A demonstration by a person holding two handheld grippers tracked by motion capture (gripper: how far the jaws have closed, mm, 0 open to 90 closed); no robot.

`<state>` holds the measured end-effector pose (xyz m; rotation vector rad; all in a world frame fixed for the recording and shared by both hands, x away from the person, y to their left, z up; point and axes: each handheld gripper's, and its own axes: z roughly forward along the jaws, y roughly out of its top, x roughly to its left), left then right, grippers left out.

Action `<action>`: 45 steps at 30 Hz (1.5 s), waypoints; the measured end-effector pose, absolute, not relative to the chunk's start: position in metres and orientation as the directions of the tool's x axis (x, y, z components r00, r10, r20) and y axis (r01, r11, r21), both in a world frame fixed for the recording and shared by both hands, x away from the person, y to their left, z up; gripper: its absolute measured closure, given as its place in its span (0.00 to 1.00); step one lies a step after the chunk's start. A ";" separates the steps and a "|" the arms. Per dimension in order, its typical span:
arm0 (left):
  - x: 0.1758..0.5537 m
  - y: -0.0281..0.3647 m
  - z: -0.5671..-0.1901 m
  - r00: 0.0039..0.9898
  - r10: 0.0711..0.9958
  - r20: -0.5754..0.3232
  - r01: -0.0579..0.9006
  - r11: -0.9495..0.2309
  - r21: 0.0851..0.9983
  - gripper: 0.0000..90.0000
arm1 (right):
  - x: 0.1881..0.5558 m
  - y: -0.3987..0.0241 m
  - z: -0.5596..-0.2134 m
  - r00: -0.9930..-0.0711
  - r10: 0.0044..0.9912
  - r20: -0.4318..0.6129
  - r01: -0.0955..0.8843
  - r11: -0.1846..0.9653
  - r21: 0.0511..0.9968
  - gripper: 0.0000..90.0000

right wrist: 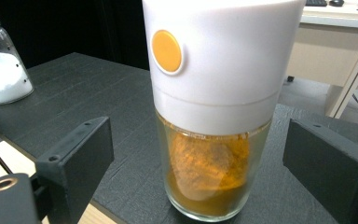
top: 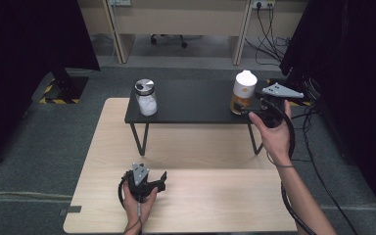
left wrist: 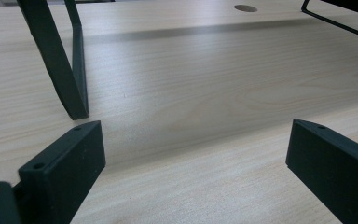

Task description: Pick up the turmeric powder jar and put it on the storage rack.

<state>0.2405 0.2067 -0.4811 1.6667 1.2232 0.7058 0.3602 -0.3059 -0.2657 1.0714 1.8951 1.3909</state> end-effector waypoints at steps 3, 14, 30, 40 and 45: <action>0.240 0.207 -0.481 0.342 0.937 -0.069 0.407 -0.082 0.910 0.04 | 0.358 -0.307 -0.268 -0.531 0.847 0.025 0.277 0.146 0.950 0.10; 0.240 0.206 -0.481 0.342 0.937 -0.066 0.406 -0.084 0.910 0.04 | 0.347 -0.311 -0.280 -0.546 0.838 0.015 0.271 0.160 0.949 0.10; 0.240 0.207 -0.482 0.344 0.937 -0.063 0.404 -0.087 0.911 0.04 | 0.315 -0.322 -0.301 -0.541 0.841 0.000 0.246 0.158 0.956 0.10; 0.240 0.208 -0.482 0.345 0.936 -0.070 0.406 -0.082 0.910 0.04 | 0.287 -0.329 -0.327 -0.561 0.828 -0.008 0.245 0.175 0.954 0.10; 0.240 0.209 -0.482 0.349 0.934 -0.075 0.404 -0.078 0.912 0.04 | 0.272 -0.332 -0.347 -0.568 0.823 -0.007 0.266 0.192 0.945 0.10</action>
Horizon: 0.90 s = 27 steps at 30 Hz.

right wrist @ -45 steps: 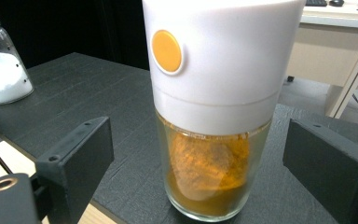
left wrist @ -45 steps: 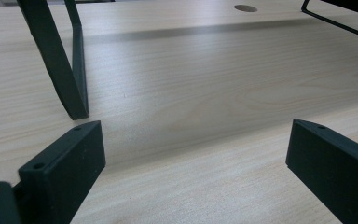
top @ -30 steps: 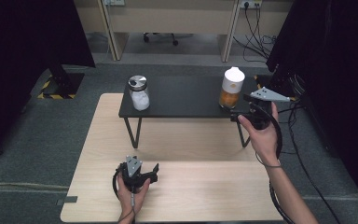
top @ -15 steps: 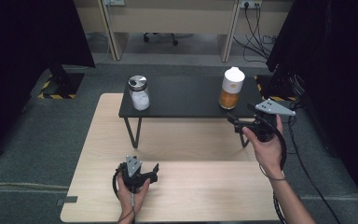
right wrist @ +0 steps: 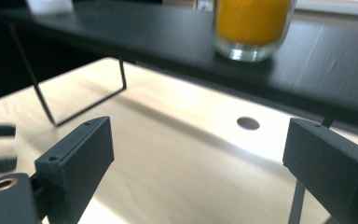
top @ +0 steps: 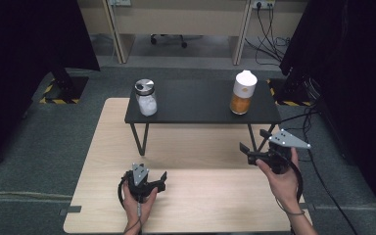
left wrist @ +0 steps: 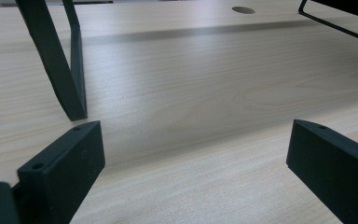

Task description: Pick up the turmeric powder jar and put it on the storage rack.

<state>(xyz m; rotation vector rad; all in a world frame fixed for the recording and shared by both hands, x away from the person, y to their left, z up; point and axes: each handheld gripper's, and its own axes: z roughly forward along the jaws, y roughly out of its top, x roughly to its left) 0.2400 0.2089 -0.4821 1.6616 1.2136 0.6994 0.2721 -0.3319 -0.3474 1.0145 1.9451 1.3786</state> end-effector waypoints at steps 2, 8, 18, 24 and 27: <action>0.240 0.209 -0.482 0.349 0.934 -0.074 0.403 -0.079 0.912 0.04 | 0.268 -0.334 -0.357 -0.563 0.826 0.001 0.281 0.191 0.941 0.10; 0.240 0.208 -0.482 0.349 0.934 -0.074 0.407 -0.080 0.910 0.04 | 0.260 -0.337 -0.388 -0.547 0.837 0.020 0.335 0.196 0.921 0.10; 0.240 0.208 -0.482 0.349 0.934 -0.076 0.407 -0.078 0.910 0.04 | 0.253 -0.344 -0.420 -0.515 0.856 0.050 0.406 0.192 0.893 0.09; 0.240 0.208 -0.481 0.349 0.934 -0.076 0.410 -0.080 0.908 0.04 | 0.251 -0.346 -0.436 -0.510 0.857 0.076 0.449 0.190 0.873 0.09; 0.240 0.208 -0.481 0.349 0.934 -0.077 0.411 -0.078 0.908 0.04 | 0.249 -0.347 -0.441 -0.504 0.860 0.082 0.465 0.190 0.865 0.09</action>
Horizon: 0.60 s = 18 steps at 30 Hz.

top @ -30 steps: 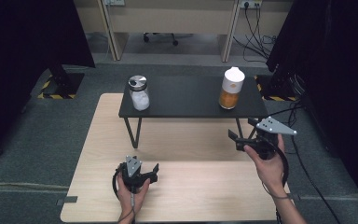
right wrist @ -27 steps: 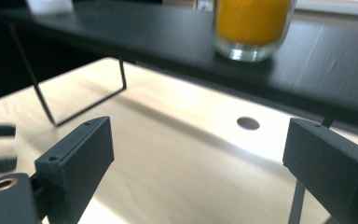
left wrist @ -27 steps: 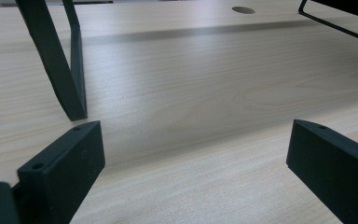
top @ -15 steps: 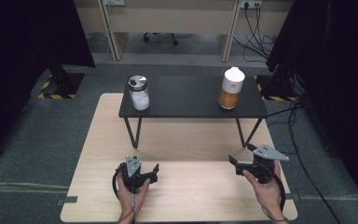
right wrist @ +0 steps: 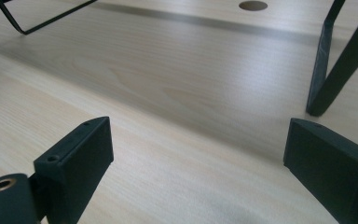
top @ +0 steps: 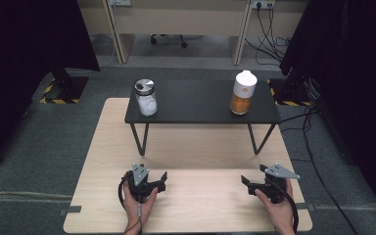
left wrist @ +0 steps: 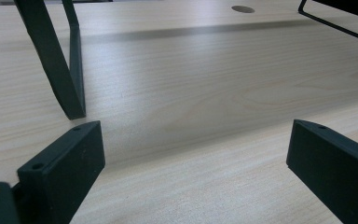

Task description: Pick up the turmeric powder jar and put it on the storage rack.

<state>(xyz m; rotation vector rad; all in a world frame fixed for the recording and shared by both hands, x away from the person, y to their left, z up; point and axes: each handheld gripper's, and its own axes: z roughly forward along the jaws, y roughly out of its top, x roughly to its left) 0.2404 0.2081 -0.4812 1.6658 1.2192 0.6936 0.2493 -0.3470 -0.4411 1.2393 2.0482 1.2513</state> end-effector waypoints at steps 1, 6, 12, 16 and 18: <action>0.241 0.208 -0.481 0.349 0.934 -0.078 0.412 -0.078 0.908 0.04 | 0.248 -0.347 -0.443 -0.502 0.861 0.084 0.469 0.189 0.863 0.09; 0.241 0.208 -0.481 0.352 0.933 -0.080 0.412 -0.078 0.908 0.04 | 0.239 -0.345 -0.450 -0.500 0.861 0.091 0.482 0.190 0.855 0.09; 0.241 0.208 -0.481 0.354 0.932 -0.076 0.412 -0.083 0.907 0.04 | 0.233 -0.342 -0.456 -0.500 0.861 0.093 0.494 0.195 0.847 0.09; 0.242 0.208 -0.481 0.354 0.932 -0.078 0.413 -0.081 0.907 0.04 | 0.231 -0.340 -0.458 -0.498 0.862 0.094 0.505 0.200 0.840 0.09; 0.242 0.208 -0.481 0.354 0.932 -0.079 0.414 -0.080 0.907 0.04 | 0.231 -0.339 -0.460 -0.494 0.864 0.096 0.507 0.197 0.839 0.09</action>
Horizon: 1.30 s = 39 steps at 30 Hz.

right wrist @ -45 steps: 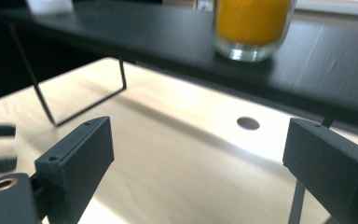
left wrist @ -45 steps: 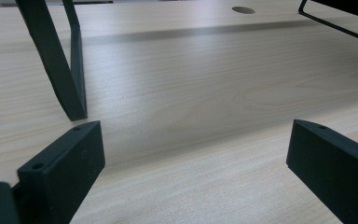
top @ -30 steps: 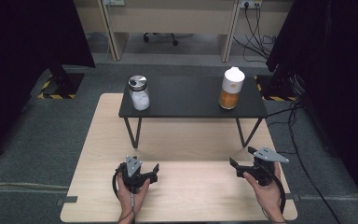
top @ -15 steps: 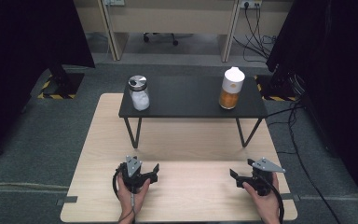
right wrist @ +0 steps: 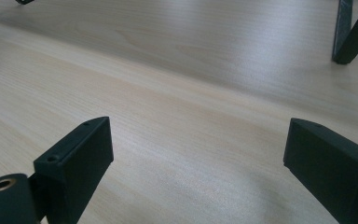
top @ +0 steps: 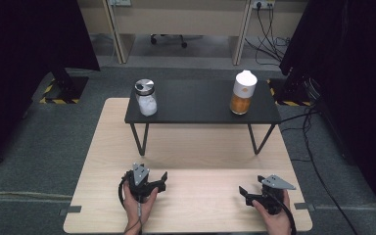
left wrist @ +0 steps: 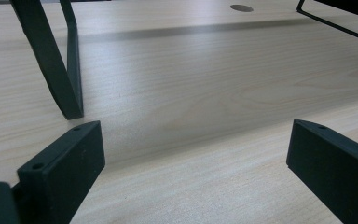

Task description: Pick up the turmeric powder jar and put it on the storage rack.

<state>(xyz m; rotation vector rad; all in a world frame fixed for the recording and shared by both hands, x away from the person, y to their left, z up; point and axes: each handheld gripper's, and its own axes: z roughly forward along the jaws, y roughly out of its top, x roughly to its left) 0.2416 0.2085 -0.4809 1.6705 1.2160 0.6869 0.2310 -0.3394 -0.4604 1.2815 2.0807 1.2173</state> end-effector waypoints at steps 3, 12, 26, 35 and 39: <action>0.241 0.208 -0.481 0.354 0.932 -0.078 0.412 -0.080 0.907 0.04 | 0.231 -0.338 -0.461 -0.496 0.863 0.091 0.508 0.204 0.837 0.09; 0.242 0.209 -0.481 0.352 0.932 -0.082 0.416 -0.078 0.906 0.04 | 0.231 -0.336 -0.460 -0.492 0.867 0.086 0.513 0.208 0.833 0.09; 0.242 0.209 -0.480 0.352 0.932 -0.081 0.417 -0.079 0.905 0.04 | 0.232 -0.337 -0.460 -0.501 0.862 0.084 0.512 0.216 0.832 0.09; 0.242 0.209 -0.480 0.352 0.932 -0.081 0.418 -0.079 0.905 0.04 | 0.232 -0.336 -0.459 -0.501 0.861 0.083 0.513 0.219 0.830 0.09; 0.243 0.209 -0.480 0.353 0.932 -0.082 0.420 -0.079 0.904 0.04 | 0.231 -0.334 -0.459 -0.503 0.861 0.068 0.506 0.230 0.831 0.09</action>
